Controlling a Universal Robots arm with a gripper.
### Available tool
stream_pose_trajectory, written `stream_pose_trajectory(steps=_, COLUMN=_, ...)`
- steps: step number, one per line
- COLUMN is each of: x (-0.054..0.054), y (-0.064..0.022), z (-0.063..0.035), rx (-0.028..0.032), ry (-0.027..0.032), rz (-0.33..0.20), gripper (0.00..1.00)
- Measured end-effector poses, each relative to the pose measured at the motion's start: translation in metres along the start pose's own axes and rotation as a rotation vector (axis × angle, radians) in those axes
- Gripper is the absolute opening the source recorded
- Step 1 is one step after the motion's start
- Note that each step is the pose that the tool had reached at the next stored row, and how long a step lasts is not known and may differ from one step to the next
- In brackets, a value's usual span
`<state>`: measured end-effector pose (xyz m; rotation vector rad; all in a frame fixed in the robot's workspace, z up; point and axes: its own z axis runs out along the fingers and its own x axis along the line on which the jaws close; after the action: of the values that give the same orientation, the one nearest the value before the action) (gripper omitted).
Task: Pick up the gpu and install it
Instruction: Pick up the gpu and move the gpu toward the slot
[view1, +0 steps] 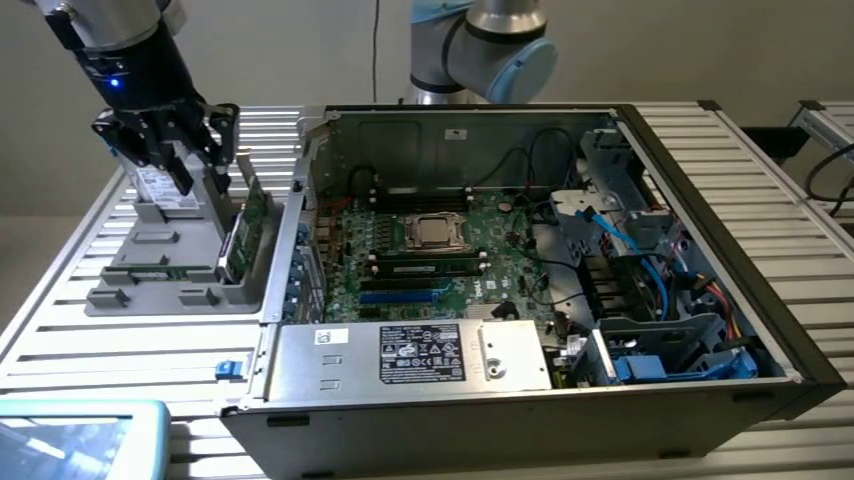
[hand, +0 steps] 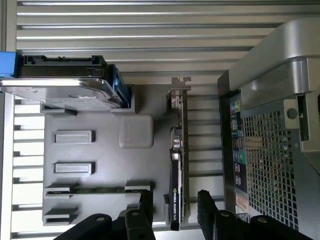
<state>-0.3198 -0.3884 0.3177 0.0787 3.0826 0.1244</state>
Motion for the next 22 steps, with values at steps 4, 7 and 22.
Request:
stream_pose_trajectory(steps=4, x=0.000, y=-0.0024, z=0.0069, rx=-0.0048, ry=-0.0007, rz=0.001, gripper=0.49)
stream_pose_trajectory(steps=7, x=0.000, y=-0.0030, z=0.0124, rx=-0.0059, ry=-0.0008, rz=0.004, gripper=0.49)
stream_pose_trajectory(steps=22, x=-0.004, y=-0.0045, z=0.0383, rx=-0.0125, ry=-0.0057, rz=0.012, gripper=0.49)
